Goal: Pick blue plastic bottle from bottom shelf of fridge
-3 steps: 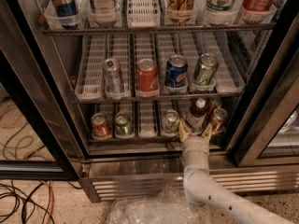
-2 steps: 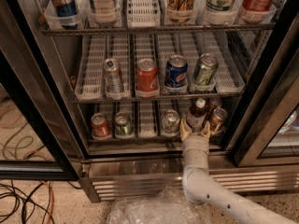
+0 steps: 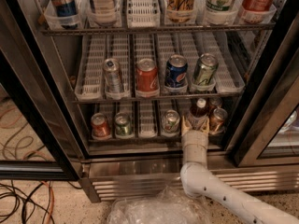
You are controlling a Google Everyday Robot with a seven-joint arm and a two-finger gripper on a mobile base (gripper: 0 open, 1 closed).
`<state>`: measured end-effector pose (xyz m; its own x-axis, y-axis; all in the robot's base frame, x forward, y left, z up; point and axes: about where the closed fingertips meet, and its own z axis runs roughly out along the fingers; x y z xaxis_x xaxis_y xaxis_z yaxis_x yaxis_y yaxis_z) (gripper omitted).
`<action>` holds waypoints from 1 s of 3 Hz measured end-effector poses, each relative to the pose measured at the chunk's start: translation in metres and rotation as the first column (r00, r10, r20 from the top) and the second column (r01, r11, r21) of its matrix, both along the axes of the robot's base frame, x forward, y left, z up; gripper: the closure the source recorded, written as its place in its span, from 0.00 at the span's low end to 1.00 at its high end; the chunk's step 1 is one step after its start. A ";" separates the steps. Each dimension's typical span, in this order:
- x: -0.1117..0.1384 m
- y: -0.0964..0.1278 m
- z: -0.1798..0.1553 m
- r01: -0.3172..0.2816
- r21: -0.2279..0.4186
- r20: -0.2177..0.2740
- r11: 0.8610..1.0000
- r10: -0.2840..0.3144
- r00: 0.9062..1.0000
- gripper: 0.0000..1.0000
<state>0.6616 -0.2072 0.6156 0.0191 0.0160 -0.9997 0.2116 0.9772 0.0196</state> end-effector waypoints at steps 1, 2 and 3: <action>0.004 0.002 -0.001 -0.004 0.003 0.001 1.000 0.004 1.000 0.38; 0.004 0.002 -0.001 -0.004 0.003 0.001 1.000 0.004 1.000 0.57; 0.004 0.002 -0.001 -0.004 0.003 0.001 1.000 0.004 1.000 0.80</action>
Offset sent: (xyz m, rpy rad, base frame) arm 0.0036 0.0023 -0.0015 0.0029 -0.0012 0.0041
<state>0.6652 -0.2049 0.6142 0.0203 0.0191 -0.9996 0.2077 0.9779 0.0229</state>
